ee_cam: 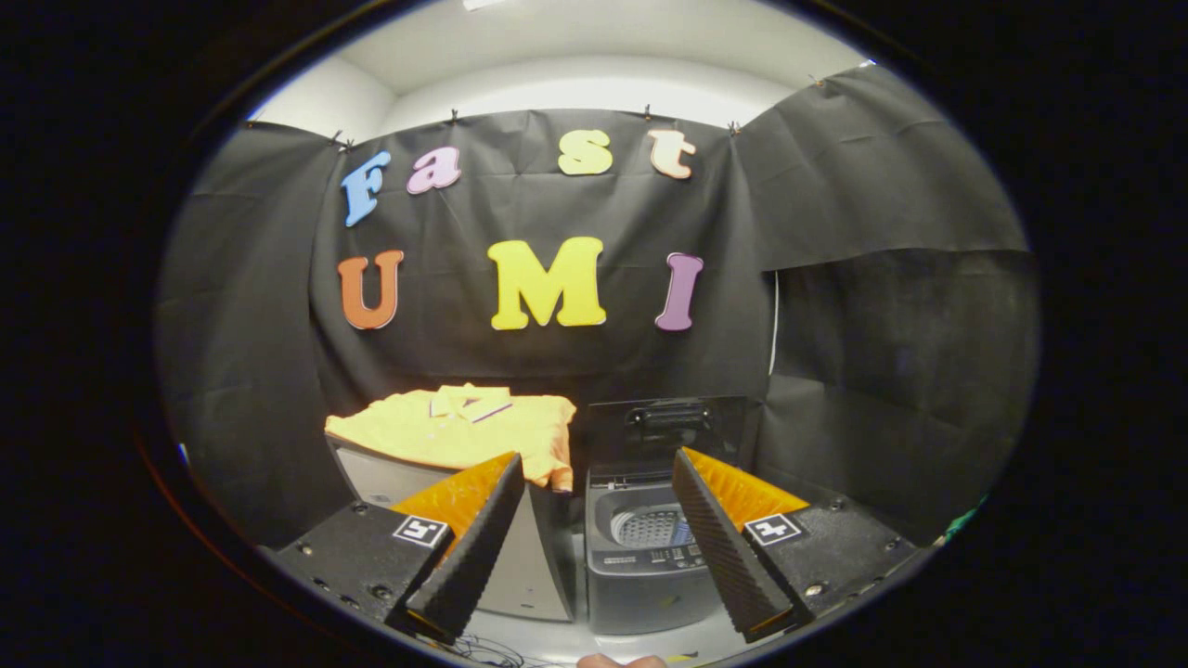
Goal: Put the clothes into the washing machine and then close the washing machine lid.
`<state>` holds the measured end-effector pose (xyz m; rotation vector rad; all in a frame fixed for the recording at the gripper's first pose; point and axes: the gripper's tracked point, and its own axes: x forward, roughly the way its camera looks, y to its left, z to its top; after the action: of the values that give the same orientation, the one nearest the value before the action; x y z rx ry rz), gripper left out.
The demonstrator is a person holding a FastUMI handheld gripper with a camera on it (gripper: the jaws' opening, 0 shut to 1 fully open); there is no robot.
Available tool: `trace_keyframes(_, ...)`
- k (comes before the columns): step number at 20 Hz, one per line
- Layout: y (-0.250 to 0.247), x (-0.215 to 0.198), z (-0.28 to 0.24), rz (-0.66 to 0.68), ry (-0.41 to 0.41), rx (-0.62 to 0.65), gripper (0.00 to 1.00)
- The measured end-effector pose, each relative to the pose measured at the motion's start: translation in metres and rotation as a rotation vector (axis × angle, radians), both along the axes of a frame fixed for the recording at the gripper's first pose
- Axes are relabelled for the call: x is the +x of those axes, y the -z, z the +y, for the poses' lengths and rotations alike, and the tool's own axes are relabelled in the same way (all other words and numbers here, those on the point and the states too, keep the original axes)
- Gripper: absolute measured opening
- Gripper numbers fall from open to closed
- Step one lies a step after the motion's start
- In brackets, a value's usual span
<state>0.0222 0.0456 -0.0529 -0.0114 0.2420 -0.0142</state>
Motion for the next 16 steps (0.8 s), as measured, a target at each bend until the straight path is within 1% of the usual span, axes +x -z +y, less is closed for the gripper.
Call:
trace_keyframes(5, -0.029, 0.03, 0.064, -0.036, -0.036, 0.029, 1.0)
trace_keyframes(7, -0.032, 0.044, 0.091, -0.035, -0.05, 0.03, 1.0)
trace_keyframes(11, -0.04, 0.062, 0.143, 0.007, -0.093, 0.036, 1.0)
trace_keyframes(14, -0.037, 0.075, 0.164, 0.06, -0.115, 0.011, 1.0)
trace_keyframes(16, -0.038, 0.09, 0.179, 0.086, -0.145, -0.004, 1.0)
